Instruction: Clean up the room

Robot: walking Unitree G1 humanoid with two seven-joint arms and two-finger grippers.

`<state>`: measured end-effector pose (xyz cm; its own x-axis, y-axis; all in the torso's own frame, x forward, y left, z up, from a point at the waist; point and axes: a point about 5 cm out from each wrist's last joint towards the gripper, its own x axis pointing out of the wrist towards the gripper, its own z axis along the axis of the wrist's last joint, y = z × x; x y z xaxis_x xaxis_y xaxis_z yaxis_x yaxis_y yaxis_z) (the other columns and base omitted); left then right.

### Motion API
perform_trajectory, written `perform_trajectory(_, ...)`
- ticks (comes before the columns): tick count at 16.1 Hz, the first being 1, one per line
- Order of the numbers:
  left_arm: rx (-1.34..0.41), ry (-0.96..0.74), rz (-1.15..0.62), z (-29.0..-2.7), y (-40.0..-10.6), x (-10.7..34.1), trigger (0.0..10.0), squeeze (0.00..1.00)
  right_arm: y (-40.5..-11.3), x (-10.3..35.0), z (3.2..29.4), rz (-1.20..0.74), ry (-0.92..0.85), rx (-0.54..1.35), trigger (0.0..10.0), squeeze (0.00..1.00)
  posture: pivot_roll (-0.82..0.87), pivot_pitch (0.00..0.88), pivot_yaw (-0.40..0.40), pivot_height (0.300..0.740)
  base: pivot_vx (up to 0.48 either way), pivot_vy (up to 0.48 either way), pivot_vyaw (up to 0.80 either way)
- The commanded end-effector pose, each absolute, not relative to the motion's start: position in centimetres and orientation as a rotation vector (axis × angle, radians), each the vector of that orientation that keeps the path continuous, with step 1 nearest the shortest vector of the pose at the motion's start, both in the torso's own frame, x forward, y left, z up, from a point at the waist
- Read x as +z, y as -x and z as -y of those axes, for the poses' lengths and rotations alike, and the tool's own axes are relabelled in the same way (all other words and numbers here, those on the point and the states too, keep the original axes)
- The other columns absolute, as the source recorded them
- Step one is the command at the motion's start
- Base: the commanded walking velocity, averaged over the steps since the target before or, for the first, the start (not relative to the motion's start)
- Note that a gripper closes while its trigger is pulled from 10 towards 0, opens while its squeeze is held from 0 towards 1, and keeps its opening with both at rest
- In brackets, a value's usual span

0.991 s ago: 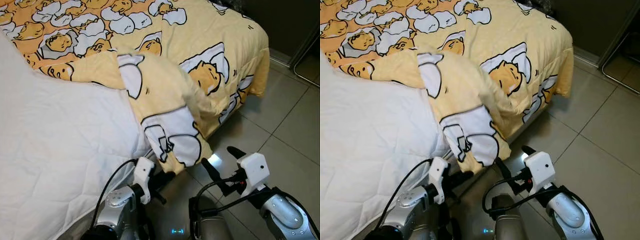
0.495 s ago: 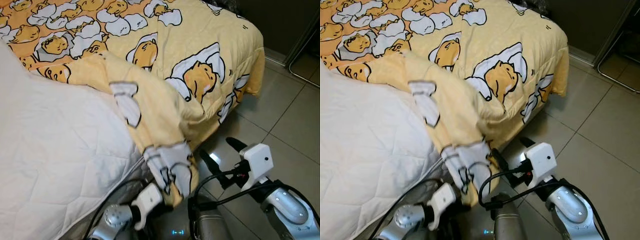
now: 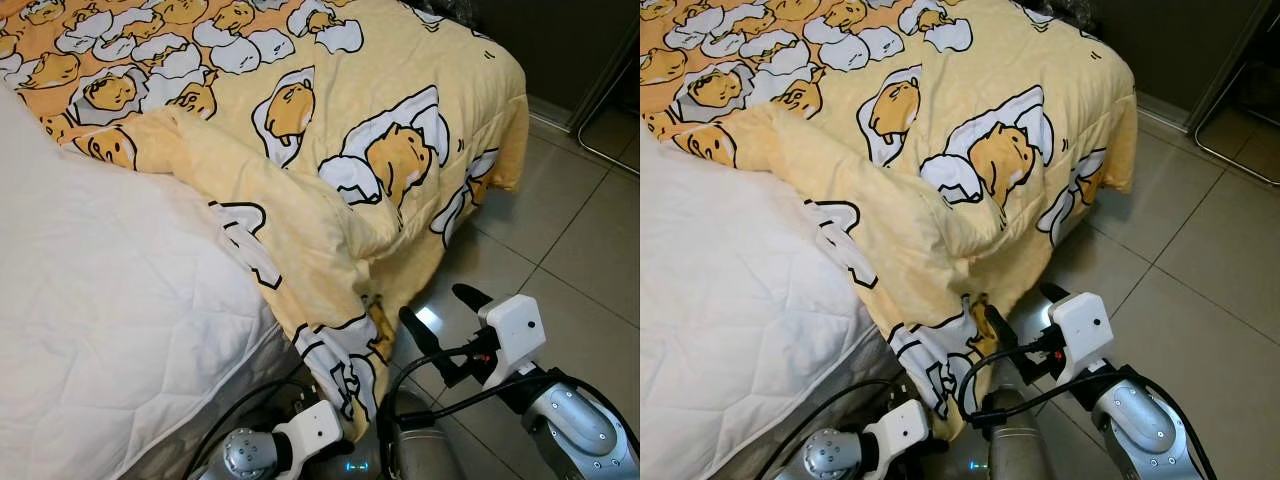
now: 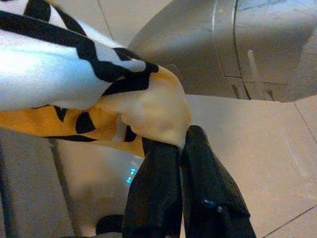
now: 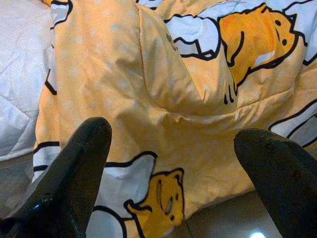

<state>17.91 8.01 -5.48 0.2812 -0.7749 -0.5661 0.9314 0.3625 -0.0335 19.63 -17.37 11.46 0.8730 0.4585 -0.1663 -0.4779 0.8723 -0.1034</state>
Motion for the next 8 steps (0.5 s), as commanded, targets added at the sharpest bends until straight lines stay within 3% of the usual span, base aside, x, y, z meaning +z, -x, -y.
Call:
perform_trajectory(1,-1.147,-0.348,-0.584,-8.43,-17.43,-6.08,0.0,1.0,-19.27,11.43,17.08,-0.148,0.139,0.499,10.0,0.0,-0.37,0.169,0.118,0.658,0.0,0.0,0.0)
perform_trajectory(3,-1.103,-0.371,-0.612,-8.36,-17.37,-6.5,0.0,1.0,-19.17,11.23,17.05,-0.156,0.138,0.499,10.0,0.0,-0.37,0.17,0.117,0.658,0.0,0.0,0.0)
perform_trajectory(4,-1.081,-0.374,-0.617,-8.3,-17.36,-6.62,2.5,1.0,-19.11,11.16,17.05,-0.16,0.138,0.499,10.0,0.0,-0.37,0.17,0.118,0.658,0.0,0.0,0.0)
perform_trajectory(5,-1.079,-0.374,-0.621,-8.26,-17.36,-6.65,3.9,1.0,-19.09,11.12,17.04,-0.161,0.138,0.499,10.0,0.0,-0.37,0.17,0.118,0.658,0.0,0.0,0.0)
perform_trajectory(6,-1.077,-0.373,-0.624,-8.18,-17.36,-6.68,10.0,1.0,-19.05,11.04,17.05,-0.164,0.138,0.5,10.0,0.0,-0.37,0.171,0.117,0.658,0.0,0.0,0.0)
perform_trajectory(8,-1.072,-0.381,-0.624,-8.09,-17.48,-6.68,10.0,1.0,-19.03,10.98,17.04,-0.167,0.139,0.501,10.0,0.0,-0.37,0.171,0.115,0.658,0.0,0.0,0.0)
